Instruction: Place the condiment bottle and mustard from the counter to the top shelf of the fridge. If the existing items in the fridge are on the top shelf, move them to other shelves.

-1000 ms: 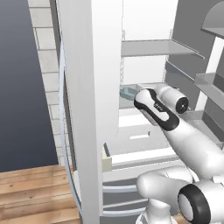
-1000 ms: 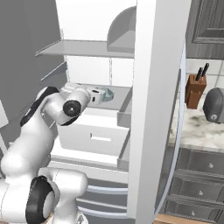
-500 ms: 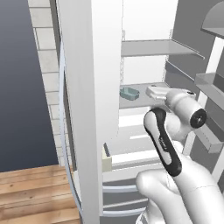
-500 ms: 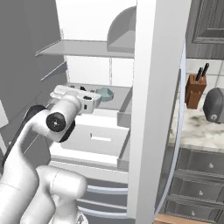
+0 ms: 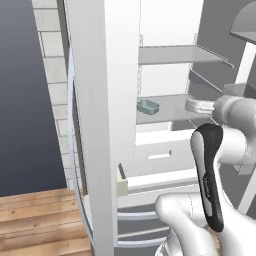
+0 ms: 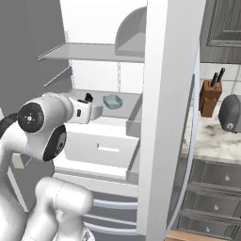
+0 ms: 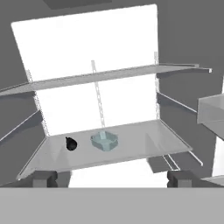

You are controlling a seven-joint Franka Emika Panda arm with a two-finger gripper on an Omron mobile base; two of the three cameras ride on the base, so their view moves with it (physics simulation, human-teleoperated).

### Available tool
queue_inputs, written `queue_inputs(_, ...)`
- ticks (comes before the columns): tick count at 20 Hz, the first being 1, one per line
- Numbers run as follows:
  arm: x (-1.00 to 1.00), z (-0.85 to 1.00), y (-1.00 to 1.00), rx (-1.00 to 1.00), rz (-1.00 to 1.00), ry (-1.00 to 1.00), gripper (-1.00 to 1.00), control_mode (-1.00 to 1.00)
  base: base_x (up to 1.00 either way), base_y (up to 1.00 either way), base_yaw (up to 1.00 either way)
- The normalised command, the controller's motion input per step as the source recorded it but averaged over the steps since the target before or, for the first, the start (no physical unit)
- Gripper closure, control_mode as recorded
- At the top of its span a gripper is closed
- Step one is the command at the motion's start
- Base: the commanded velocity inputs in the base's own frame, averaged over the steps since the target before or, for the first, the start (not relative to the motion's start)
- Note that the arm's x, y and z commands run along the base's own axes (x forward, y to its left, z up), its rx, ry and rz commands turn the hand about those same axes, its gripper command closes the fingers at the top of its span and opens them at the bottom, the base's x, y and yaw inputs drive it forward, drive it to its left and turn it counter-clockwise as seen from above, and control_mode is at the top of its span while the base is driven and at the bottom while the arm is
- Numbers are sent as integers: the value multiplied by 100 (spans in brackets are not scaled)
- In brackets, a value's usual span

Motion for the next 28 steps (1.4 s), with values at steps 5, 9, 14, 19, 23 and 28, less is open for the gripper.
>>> queue_inputs(5,-100,0,22,-24,0,64,-100,-100,0,0,0)
queue_inputs(9,-43,-9,42,-17,0,55,-100,-100,0,0,0)
queue_inputs(14,0,-1,1,0,0,-1,-100,-100,0,0,0)
queue_inputs(19,-25,-7,0,4,1,-9,-100,-100,0,0,0)
queue_inputs(23,-6,0,0,0,0,0,-100,-100,0,0,0)
queue_inputs(28,-67,-2,0,0,6,2,-100,100,-20,0,2)
